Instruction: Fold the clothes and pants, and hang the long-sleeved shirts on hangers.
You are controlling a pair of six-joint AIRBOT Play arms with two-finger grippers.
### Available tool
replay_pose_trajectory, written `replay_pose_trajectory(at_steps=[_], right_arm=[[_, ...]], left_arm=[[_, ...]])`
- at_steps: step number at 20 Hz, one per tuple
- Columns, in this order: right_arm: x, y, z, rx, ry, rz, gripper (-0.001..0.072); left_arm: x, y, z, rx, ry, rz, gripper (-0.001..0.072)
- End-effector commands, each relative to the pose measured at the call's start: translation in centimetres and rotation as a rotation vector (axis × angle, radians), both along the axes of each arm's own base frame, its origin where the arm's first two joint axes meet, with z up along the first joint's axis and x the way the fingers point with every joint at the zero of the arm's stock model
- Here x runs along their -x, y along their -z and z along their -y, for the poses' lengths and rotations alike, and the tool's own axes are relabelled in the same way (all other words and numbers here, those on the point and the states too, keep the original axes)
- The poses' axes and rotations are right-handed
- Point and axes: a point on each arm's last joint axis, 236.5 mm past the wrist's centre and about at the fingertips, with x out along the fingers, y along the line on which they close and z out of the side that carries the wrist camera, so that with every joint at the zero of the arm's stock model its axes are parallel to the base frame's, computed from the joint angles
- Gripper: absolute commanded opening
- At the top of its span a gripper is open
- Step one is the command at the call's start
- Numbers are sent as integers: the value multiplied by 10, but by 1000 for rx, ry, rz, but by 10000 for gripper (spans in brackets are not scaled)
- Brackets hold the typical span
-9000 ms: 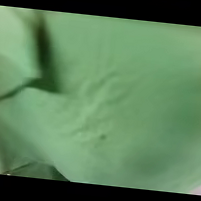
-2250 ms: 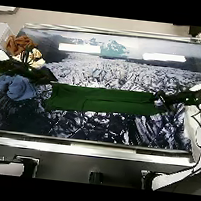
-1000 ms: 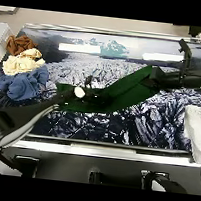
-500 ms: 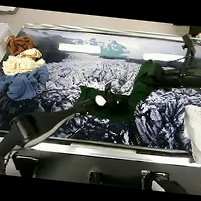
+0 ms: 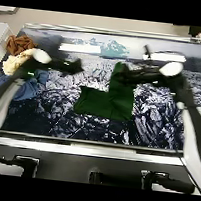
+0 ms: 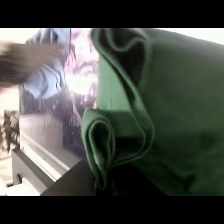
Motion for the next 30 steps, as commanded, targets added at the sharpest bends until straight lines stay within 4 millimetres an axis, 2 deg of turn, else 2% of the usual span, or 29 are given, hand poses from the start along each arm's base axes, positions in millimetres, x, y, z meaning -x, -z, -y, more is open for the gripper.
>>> replay_pose_trajectory(at_steps=[1, 4, 6, 7, 8, 9, 11, 13, 14, 15, 16, 17, 18, 19, 20, 21, 24, 26, 29, 30], right_arm=[[3, 53, -73, -78, -19, -111, 38], [16, 84, -115, -164, -20, -242, 39], [25, 102, -127, -174, -33, -306, 67], [26, 108, -128, -173, -31, -322, 324], [23, 108, -124, -168, -32, -305, 618], [14, 103, -113, -170, -25, -273, 706], [-14, 83, -72, -173, 27, -214, 702], [-42, 63, 4, -110, 102, -144, 699], [-48, 61, 52, -40, 143, -133, 699], [-45, 67, 103, 55, 182, -160, 697], [-31, 79, 149, 161, 203, -222, 681], [-8, 99, 195, 283, 205, -313, 677], [18, 117, 222, 358, 190, -411, 677], [36, 132, 229, 369, 172, -473, 677], [48, 146, 222, 348, 145, -499, 677], [55, 160, 205, 296, 122, -497, 677], [50, 183, 147, 108, 98, -399, 676], [48, 190, 129, 61, 74, -386, 675], [36, 196, 111, 24, 103, -368, 620], [32, 197, 107, 21, 114, -361, 558]], left_arm=[[27, -47, -116, -207, -61, 37, 29], [45, -74, -140, -289, -69, 80, 29], [48, -82, -137, -308, -53, 105, 29], [49, -82, -134, -310, -43, 107, 29], [49, -80, -129, -309, -33, 104, 29], [50, -79, -127, -309, -26, 102, 29], [51, -78, -125, -310, -18, 97, 30], [55, -75, -127, -330, 6, 88, 30], [57, -74, -127, -340, 14, 84, 30], [58, -73, -128, -343, 18, 80, 30], [58, -73, -128, -343, 18, 79, 30], [58, -73, -128, -343, 18, 80, 30], [58, -73, -127, -343, 19, 80, 30], [58, -73, -127, -343, 19, 80, 30], [58, -73, -127, -342, 19, 80, 30], [58, -73, -127, -341, 18, 79, 30], [60, -72, -125, -332, 14, 68, 30], [61, -72, -125, -322, 6, 58, 30], [61, -72, -125, -322, 7, 58, 30], [61, -72, -125, -321, 6, 57, 30]])
